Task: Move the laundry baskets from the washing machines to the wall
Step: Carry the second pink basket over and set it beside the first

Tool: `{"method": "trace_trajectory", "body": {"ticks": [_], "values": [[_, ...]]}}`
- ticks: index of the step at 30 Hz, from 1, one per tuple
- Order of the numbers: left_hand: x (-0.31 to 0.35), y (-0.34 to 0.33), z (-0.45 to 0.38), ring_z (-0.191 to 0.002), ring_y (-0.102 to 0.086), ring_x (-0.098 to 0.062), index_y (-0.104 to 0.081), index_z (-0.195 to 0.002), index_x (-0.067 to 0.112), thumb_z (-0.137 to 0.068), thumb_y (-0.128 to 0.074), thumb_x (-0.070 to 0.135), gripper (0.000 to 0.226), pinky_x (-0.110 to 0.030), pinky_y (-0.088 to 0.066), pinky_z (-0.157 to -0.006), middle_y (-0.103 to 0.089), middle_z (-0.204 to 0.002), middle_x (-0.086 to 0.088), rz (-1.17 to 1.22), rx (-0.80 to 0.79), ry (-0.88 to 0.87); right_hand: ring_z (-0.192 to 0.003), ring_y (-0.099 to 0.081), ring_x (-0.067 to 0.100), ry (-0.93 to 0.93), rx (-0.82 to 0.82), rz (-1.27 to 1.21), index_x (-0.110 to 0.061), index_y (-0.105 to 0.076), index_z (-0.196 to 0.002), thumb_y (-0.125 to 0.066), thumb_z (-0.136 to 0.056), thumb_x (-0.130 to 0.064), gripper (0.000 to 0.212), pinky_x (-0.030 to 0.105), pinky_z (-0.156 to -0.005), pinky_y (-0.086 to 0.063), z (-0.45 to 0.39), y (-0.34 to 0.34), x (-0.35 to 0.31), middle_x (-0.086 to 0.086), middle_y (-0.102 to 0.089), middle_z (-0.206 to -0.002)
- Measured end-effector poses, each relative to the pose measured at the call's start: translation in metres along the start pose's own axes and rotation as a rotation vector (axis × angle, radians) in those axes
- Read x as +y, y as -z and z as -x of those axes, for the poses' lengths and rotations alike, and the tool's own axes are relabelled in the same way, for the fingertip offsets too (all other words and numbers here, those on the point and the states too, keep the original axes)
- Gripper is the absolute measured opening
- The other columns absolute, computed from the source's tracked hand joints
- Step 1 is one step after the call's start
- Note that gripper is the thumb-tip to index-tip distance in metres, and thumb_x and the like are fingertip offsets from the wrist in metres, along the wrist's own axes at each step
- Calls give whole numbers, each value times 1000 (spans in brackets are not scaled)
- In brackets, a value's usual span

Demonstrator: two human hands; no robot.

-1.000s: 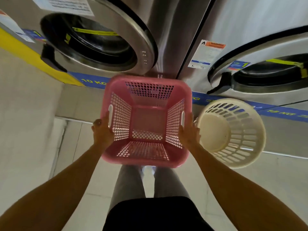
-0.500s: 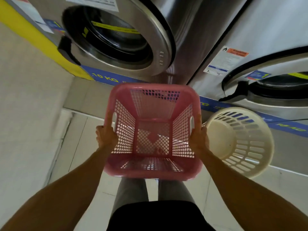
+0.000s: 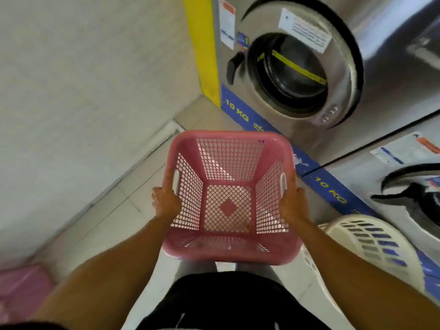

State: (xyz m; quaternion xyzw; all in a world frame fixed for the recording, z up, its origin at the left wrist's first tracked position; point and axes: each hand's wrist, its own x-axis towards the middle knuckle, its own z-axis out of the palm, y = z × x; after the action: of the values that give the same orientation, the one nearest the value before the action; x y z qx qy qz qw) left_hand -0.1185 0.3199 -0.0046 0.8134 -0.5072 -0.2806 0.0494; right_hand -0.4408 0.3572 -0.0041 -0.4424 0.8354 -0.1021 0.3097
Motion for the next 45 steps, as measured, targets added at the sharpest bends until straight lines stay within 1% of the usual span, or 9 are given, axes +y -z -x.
{"method": "trace_trajectory", "body": {"ticks": [4,9,15,19,23,29,37,42,45], "values": [[-64,24,17,-80,-60,-39,-2,-143,65,-94,-55,6,93,-55,-58,-71,-54,-93,-21,102,71,114,-92,-62,40,96,-63,104,-45,1,-160,-46,-100,-8,85,45,-80,-54,13,-26,-47,24,-52,-114],[-159,55,40,-84,-55,-36,0,-143,63,-91,-56,2,98,-56,-55,-76,-50,-96,-18,184,146,244,-90,-63,39,243,-100,209,-47,2,-158,-51,-99,-15,85,37,-70,-45,53,-76,-113,24,-54,-112],[-288,100,77,-82,-55,-34,-1,-145,62,-94,-52,5,92,-42,-52,-65,-53,-94,-20,300,261,376,-93,-66,40,458,-165,358,-42,2,-160,-47,-95,-6,89,36,-66,-46,117,-155,-206,27,-57,-120],[-364,132,102,-82,-56,-36,-2,-149,56,-95,-50,6,88,-41,-53,-64,-52,-94,-22,342,340,496,-66,-61,24,625,-233,352,-47,8,-157,-44,-104,-22,79,26,-45,-42,168,-206,-271,22,-56,-107],[-428,160,117,-70,-55,-33,-6,-151,51,-91,-45,-5,91,-44,-55,-59,-54,-90,-23,365,433,603,-68,-68,29,749,-327,366,-47,12,-156,-41,-107,-23,77,38,-51,-60,212,-253,-327,22,-56,-102],[-515,188,108,-78,-62,-36,-4,-150,53,-90,-47,-6,95,-41,-58,-65,-60,-107,-23,398,511,680,-65,-67,29,864,-408,425,-52,17,-154,-50,-104,-14,91,38,-51,-60,250,-329,-396,21,-56,-99],[-610,214,54,-77,-64,-32,-14,-151,50,-94,-50,3,82,-36,-59,-68,-61,-110,-19,333,488,760,-59,-68,29,852,-507,461,-45,12,-157,-49,-104,-17,86,42,-48,-60,262,-434,-461,21,-59,-93],[-667,231,23,-104,-61,-36,-9,-151,53,-85,-47,-9,97,-45,-58,-80,-49,-130,-8,386,380,770,-47,-67,24,861,-623,519,-41,12,-158,-49,-103,-10,88,38,-38,-57,264,-497,-487,16,-63,-77],[-701,226,7,-91,-62,-33,-1,-156,36,-80,-52,-10,103,-37,-54,-64,-35,-153,-13,347,305,788,-52,-67,25,843,-629,537,-47,10,-156,-52,-101,-12,90,34,-37,-55,266,-525,-490,20,-59,-92]]}}
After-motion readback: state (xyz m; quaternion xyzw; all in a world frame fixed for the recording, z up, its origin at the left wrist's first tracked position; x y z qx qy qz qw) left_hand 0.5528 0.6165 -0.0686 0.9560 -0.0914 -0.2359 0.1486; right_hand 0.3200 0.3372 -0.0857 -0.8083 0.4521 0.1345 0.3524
